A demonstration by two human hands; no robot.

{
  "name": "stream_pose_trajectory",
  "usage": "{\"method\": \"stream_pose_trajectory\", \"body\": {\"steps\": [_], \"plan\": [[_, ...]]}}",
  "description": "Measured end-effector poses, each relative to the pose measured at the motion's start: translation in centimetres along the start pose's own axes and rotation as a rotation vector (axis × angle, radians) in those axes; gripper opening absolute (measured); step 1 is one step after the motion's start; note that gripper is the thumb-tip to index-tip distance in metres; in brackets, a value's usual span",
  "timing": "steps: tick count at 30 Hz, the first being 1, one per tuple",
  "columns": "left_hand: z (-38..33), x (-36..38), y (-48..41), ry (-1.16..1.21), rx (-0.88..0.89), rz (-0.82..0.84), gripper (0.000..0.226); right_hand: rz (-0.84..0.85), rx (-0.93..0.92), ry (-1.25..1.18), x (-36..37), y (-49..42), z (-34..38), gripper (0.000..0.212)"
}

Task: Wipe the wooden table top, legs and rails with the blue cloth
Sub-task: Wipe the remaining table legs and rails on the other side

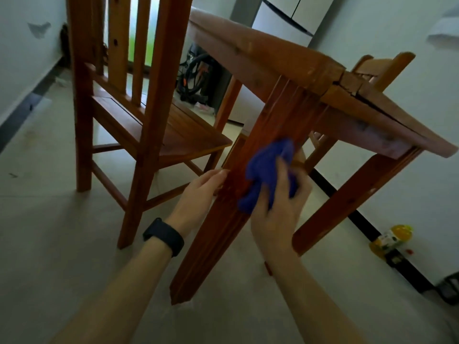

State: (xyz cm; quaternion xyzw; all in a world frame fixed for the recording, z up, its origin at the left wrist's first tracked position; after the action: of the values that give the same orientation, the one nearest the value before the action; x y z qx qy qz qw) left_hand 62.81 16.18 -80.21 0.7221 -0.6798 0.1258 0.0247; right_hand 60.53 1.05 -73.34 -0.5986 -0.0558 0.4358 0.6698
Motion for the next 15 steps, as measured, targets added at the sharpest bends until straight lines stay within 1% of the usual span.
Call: {"method": "stream_pose_trajectory", "body": {"steps": [2,4,5,6,7,9,10,12,13,14,15], "plan": [[-0.1,0.0,0.3,0.011,0.006,0.014,0.031,0.313,-0.046,0.117,2.3,6.2,-2.3,0.062],[-0.2,0.1,0.7,0.018,0.000,0.033,0.029,0.691,-0.053,0.195,4.1,12.0,-5.1,0.061],[0.1,0.1,0.8,0.018,0.004,0.033,0.030,0.842,-0.003,0.185,4.6,13.9,-6.0,0.055],[0.5,0.0,1.0,0.013,0.013,0.016,0.030,0.929,0.084,0.154,4.7,14.8,-6.6,0.049],[1.0,-0.2,1.2,-0.016,0.023,-0.017,0.029,0.937,0.200,0.105,4.5,14.8,-6.9,0.045],[2.9,-0.6,2.2,-0.125,0.018,-0.089,0.033,0.787,0.437,-0.045,3.4,13.5,-6.4,0.037],[4.2,-0.8,2.8,-0.201,-0.016,-0.116,0.042,0.698,0.530,-0.121,3.0,12.9,-5.9,0.031],[6.9,-0.8,4.3,-0.406,-0.168,-0.135,0.062,0.595,0.646,-0.239,2.5,12.6,-4.8,0.027],[8.1,-0.6,5.1,-0.491,-0.274,-0.103,0.066,0.569,0.678,-0.290,2.4,12.8,-4.2,0.027],[8.6,-0.1,5.9,-0.516,-0.369,-0.041,0.064,0.558,0.708,-0.341,2.4,13.0,-3.6,0.025],[8.8,0.5,6.6,-0.453,-0.440,0.017,0.060,0.563,0.738,-0.404,2.6,13.2,-2.9,0.020]]}}
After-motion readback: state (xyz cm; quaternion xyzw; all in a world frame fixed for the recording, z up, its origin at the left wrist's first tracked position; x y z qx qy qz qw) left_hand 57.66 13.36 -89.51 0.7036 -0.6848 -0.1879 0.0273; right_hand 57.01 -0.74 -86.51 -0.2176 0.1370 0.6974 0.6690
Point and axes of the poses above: each hand's wrist, its own y-axis away from the middle knuckle, its own x-axis out of the palm, z = x × y, the point moved 7 cm from there along -y, towards the middle knuckle, and after that the axes turned 3 degrees about x, right-handed, at the moved point
